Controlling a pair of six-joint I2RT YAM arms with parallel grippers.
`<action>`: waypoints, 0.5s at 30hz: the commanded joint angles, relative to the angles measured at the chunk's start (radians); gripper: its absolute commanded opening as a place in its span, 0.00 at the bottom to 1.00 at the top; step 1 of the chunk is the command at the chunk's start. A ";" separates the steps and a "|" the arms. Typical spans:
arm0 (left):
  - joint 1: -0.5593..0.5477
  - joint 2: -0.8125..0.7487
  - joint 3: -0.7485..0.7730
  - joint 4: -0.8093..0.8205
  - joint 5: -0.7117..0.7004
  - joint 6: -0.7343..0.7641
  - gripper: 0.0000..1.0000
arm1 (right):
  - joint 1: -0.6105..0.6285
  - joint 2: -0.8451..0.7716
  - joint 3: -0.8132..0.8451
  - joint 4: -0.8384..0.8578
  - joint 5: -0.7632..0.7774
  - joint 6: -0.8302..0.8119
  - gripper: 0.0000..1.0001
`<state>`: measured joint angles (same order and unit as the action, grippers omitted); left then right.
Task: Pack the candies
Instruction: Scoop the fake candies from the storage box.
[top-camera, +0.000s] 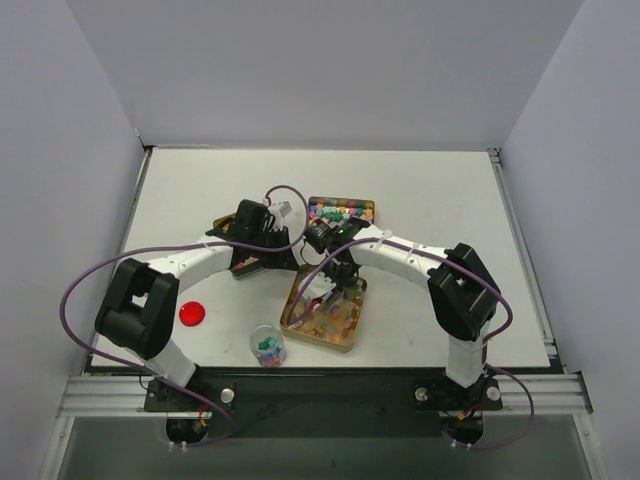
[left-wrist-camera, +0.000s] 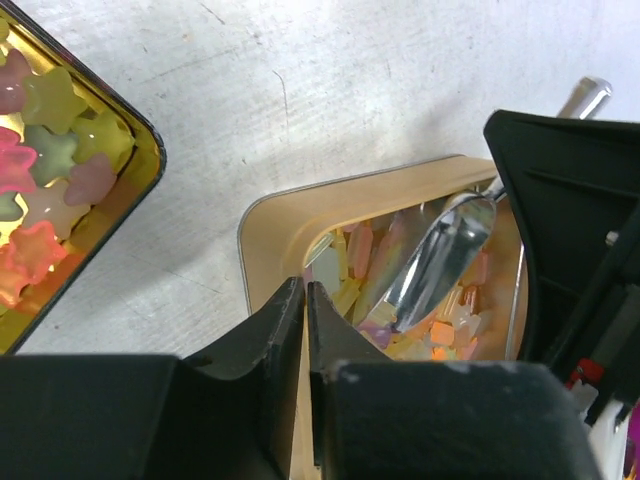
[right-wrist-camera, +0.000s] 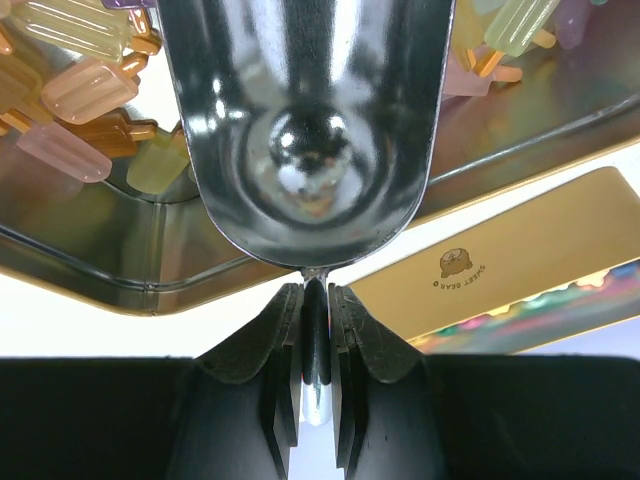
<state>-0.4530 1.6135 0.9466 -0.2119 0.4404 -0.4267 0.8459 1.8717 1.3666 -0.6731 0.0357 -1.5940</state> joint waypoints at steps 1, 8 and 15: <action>-0.023 0.054 0.070 -0.067 -0.054 0.005 0.14 | 0.018 -0.034 -0.006 -0.005 0.029 0.029 0.00; -0.036 0.069 0.118 -0.107 -0.075 0.000 0.25 | 0.019 -0.036 -0.012 -0.003 0.046 0.043 0.00; -0.041 0.043 0.130 -0.156 -0.103 0.028 0.42 | 0.024 -0.031 -0.008 -0.003 0.056 0.060 0.00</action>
<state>-0.4801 1.6768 1.0351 -0.3210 0.3679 -0.4332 0.8539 1.8717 1.3647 -0.6651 0.0692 -1.5597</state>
